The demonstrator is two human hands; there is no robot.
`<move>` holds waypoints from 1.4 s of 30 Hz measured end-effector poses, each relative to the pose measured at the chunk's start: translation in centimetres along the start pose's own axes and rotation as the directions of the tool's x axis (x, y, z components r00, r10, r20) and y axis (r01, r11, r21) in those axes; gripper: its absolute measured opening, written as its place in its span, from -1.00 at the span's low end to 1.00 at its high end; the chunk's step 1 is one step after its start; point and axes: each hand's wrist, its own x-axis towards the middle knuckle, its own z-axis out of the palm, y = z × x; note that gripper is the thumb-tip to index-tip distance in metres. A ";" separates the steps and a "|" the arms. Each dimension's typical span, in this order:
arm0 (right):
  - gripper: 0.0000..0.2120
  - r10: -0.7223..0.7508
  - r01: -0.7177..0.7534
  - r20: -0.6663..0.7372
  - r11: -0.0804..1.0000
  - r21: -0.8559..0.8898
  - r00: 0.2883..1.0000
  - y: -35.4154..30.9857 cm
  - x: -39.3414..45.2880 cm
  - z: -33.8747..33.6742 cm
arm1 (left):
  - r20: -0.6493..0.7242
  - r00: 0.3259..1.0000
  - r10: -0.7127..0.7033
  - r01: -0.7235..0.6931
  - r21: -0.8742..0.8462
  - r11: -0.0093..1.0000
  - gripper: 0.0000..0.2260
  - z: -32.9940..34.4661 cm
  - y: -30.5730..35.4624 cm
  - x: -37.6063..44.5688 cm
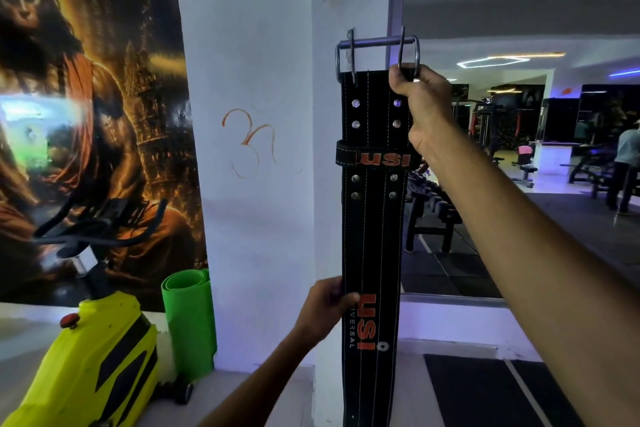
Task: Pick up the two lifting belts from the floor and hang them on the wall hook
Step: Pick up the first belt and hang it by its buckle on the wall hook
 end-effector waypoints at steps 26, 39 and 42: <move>-0.80 0.010 -0.011 0.057 1.000 0.010 0.998 0.1 -2.6 1.5 | -0.080 0.995 0.058 -0.058 0.007 0.998 -0.57 -2.9 6.7 -0.9; -0.59 -0.121 0.121 0.156 0.993 0.007 0.980 3.7 -3.9 -0.1 | -0.351 0.840 0.413 -0.397 0.123 0.910 -0.70 -5.2 24.1 7.2; -0.72 -0.142 0.154 0.221 0.987 -0.040 0.965 4.0 -3.2 -1.3 | -0.399 0.849 0.346 -0.344 0.080 0.936 -0.66 -4.7 23.6 8.1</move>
